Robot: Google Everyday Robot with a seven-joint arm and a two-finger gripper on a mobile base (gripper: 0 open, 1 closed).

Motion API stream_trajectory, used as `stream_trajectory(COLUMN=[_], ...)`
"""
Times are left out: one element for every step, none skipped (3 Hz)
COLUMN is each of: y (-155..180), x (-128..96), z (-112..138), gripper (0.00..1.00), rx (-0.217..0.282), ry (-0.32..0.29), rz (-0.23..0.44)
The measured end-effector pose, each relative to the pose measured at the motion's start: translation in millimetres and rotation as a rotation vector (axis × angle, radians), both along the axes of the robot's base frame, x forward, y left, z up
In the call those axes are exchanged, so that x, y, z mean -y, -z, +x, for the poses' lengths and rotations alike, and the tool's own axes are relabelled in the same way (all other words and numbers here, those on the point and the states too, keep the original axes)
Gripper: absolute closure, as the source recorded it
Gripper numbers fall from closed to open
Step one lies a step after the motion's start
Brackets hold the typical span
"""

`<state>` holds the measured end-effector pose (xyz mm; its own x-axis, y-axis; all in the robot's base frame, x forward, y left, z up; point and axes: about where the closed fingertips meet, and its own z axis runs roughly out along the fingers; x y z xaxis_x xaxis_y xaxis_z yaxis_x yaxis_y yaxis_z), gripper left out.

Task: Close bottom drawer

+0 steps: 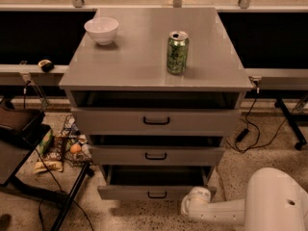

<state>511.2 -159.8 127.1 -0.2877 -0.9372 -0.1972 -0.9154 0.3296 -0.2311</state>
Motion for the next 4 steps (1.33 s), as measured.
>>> stream_trajectory(y=[-5,-10,-11,-11], x=[-1,-1,-1,-1], z=[43,79,85,85], gripper=[1.00,1.00,0.84,0.60], rx=[0.045,0.088,0.095,0.095], ry=[-0.028,-0.040,-0.039,-0.039], rz=[-0.009,-0.016,-0.017,-0.017])
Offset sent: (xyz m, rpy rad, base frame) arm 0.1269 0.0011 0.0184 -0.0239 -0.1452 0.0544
